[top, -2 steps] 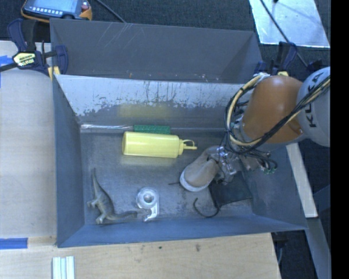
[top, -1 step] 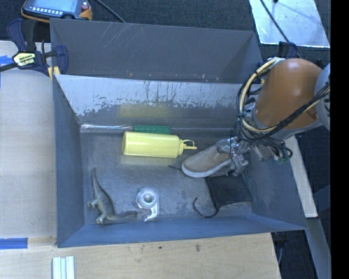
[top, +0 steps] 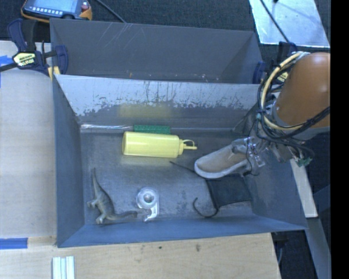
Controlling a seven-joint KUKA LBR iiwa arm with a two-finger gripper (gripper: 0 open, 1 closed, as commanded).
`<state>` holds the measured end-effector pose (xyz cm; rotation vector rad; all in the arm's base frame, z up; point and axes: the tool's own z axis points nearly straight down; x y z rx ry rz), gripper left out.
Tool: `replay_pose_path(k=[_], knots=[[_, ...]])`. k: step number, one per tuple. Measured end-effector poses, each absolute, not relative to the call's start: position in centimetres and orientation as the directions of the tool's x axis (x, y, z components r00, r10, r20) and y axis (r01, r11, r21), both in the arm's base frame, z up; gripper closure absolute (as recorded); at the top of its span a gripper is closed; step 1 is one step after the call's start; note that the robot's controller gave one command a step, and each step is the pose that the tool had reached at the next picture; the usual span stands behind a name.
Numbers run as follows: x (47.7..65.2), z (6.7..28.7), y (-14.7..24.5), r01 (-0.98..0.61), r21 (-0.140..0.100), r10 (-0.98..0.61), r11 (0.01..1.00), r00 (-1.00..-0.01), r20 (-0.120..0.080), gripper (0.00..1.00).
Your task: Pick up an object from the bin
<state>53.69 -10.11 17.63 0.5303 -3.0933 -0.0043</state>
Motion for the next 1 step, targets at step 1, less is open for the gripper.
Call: replay_pose_path(k=[1], knots=[[53.16,23.72,-10.54,-0.331,0.001,-0.331,0.944,-0.944,0.002,1.0]])
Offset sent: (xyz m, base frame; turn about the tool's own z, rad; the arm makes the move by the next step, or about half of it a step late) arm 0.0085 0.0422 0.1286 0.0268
